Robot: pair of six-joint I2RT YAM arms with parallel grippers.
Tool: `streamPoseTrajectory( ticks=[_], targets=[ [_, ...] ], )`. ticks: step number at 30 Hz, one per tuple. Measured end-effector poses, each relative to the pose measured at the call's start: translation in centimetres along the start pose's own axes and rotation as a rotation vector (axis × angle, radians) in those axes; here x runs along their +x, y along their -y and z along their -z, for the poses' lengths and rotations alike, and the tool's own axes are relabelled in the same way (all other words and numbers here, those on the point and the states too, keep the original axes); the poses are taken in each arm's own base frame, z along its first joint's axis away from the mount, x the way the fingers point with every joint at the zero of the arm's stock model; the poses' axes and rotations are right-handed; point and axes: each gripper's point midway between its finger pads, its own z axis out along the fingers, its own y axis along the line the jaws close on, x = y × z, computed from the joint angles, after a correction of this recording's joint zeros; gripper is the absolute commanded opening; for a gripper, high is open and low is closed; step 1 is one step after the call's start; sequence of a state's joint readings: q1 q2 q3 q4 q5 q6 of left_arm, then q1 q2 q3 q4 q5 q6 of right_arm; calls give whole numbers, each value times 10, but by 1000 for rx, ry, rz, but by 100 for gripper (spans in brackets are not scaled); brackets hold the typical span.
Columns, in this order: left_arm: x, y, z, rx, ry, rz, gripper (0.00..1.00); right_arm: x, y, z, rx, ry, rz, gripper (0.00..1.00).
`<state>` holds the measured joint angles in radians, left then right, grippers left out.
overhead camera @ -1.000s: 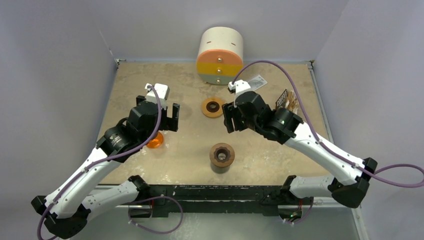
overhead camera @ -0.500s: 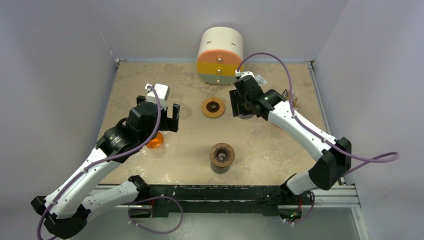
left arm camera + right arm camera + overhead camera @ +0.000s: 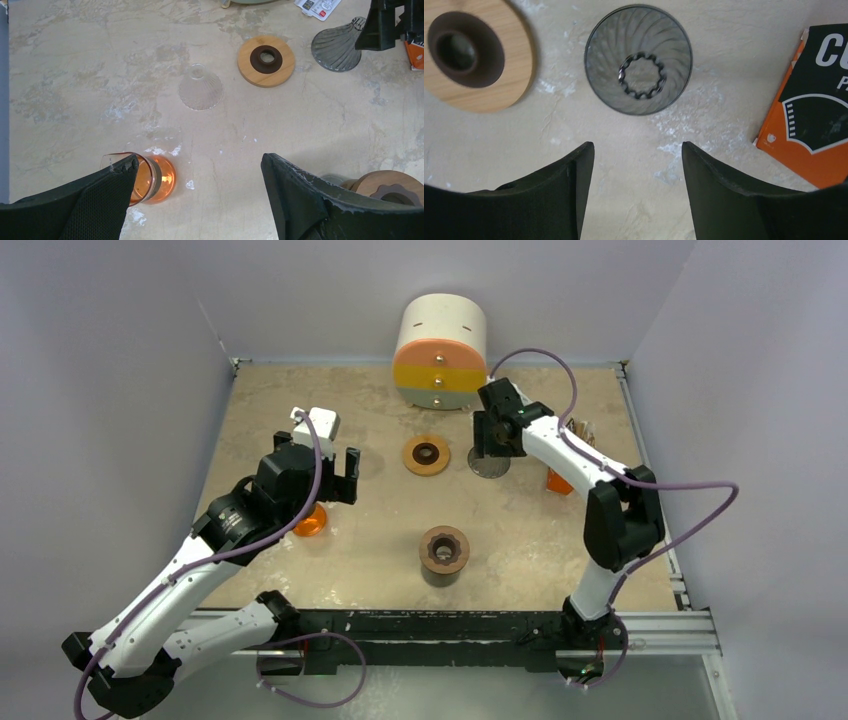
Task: Place the coffee filter in the dripper
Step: Pick up the coffee dripper from the center of the board.
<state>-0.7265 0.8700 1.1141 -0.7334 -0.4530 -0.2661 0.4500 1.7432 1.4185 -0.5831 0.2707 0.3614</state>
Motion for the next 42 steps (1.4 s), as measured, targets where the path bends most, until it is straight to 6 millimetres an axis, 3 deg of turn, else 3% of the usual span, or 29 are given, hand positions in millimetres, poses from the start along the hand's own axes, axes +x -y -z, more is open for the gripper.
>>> streamPoseTrajectory(
  ticks=[5,12,18,30,42],
  targets=[
    [0,0,0,0,0,0,91,-4,8,-23,5,-29,-57,66],
    [0,0,0,0,0,0,91,-25,7,-36,-16,2,-116,63],
    [0,0,0,0,0,0,91,-25,4,-45,-16,-5,-129,58],
    [0,0,0,0,0,0,91,-21,4,-50,-7,-18,-131,47],
    [0,0,0,0,2,1,91,-32,3,-47,-8,7,-135,48]
  ],
)
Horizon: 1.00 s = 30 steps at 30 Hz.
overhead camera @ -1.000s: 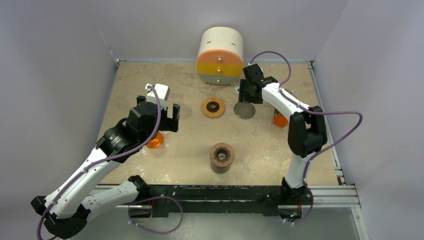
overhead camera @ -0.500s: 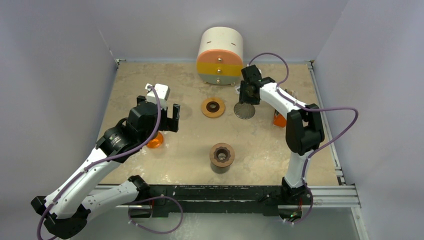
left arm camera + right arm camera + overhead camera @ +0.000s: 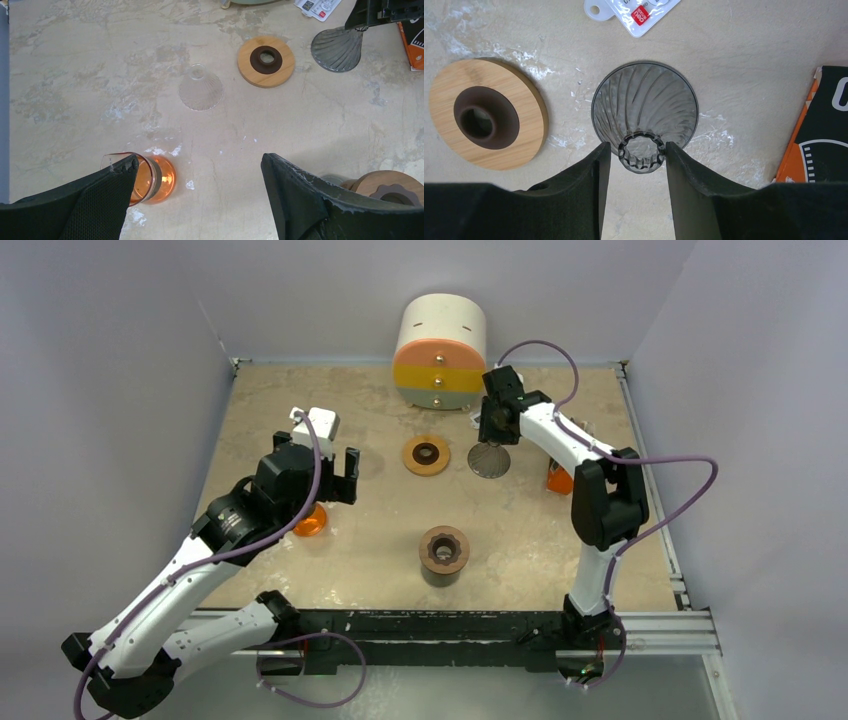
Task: Place the coffee filter in the dripper
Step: Pick up the coffee dripper from the center of the board.
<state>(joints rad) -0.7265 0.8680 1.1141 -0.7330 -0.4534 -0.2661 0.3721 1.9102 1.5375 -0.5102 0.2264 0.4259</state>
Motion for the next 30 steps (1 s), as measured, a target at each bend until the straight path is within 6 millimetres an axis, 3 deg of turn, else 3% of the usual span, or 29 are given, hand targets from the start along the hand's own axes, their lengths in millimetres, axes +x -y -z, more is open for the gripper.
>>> streamPoseTrajectory(
  ticks=[16,23,30],
  targets=[
    [0,0,1,0,2,1,91,3,3,-10,26,-12,5,46],
    [0,0,1,0,2,1,91,2,4,-10,33,-8,6,32],
    [0,0,1,1,2,1,91,1,6,-10,45,-4,9,0]
  ],
)
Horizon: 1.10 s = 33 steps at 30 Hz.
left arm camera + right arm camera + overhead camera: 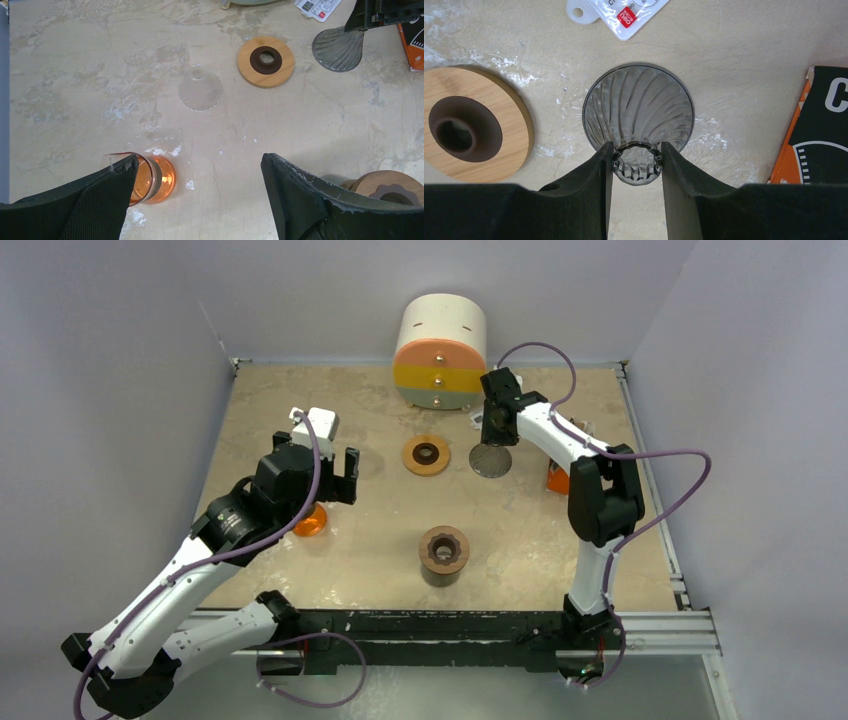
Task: Place the coffee filter in the dripper
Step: Pick up the coffee dripper from the center of the board, then place the coffee dripper in the dripper holder.
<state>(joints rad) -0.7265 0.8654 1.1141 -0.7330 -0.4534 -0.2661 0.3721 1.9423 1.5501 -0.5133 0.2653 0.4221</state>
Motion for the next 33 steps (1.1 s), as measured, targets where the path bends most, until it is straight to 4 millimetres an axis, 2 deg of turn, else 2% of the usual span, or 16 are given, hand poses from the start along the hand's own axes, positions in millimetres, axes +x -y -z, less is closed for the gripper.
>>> streamPoseTrajectory(
  ticks=[7,12,16,20,23,29,33],
  targets=[
    [0,0,0,0,0,0,91,0,2,1,6,1,5,0],
    [1,2,0,7,-4,2,93,-4,5,20,-3,14,10,0],
    [4,9,-4,33,-24,6,94,-17,7,60,-47,79,2,0],
    [9,26,-10,95,-68,36,98,-38,6,116,-131,185,-15,0],
    [4,38,-11,135,-82,85,100,-46,3,156,-207,252,-23,0],
    [-21,72,-7,270,-72,254,100,-39,-15,214,-361,313,-8,0],
    [-30,93,-8,385,-90,387,99,-25,-28,238,-449,318,8,0]
  ],
)
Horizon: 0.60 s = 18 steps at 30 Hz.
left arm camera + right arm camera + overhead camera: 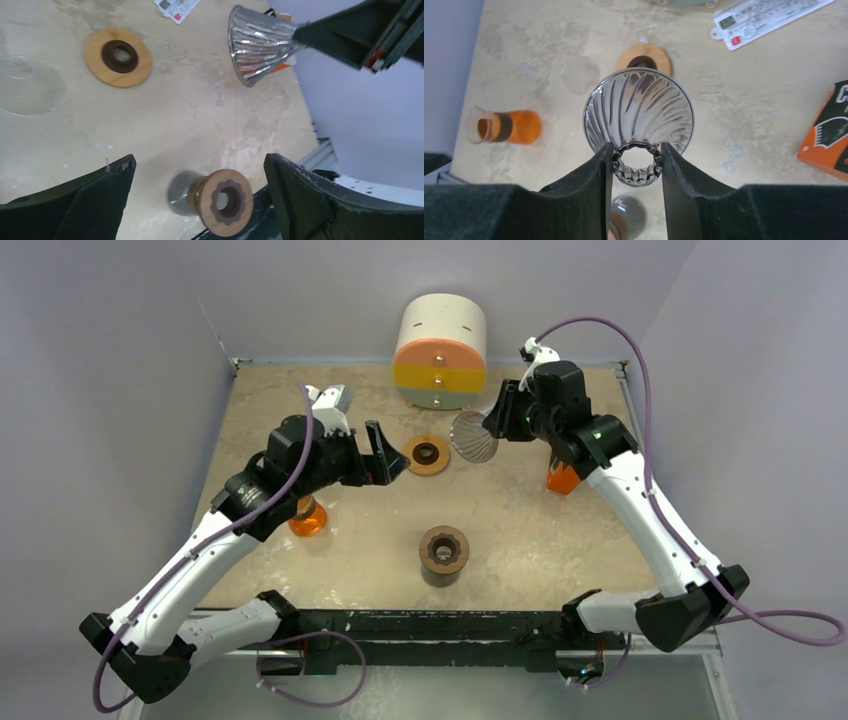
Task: Place the coffee filter in the dripper
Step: Place the coffee dripper in the dripper holder.
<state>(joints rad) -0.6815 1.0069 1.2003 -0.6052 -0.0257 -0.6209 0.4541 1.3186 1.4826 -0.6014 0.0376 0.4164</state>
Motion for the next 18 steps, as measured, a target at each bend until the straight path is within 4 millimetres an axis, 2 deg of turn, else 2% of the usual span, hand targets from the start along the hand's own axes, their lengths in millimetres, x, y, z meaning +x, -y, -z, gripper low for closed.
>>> streamPoseTrajectory(
  ticks=[4,7,13,18],
  targets=[
    [-2,2,-13,108,-12,167,98,11,-16,11,-72,-18,-15,0],
    [8,-4,-23,155,-49,269,96,19,-27,18,-129,-43,-36,0],
    [24,16,-28,308,-114,374,90,34,-47,29,-238,-79,-83,0],
    [33,26,-30,408,-134,440,83,39,-65,34,-331,-95,-115,0]
  ],
)
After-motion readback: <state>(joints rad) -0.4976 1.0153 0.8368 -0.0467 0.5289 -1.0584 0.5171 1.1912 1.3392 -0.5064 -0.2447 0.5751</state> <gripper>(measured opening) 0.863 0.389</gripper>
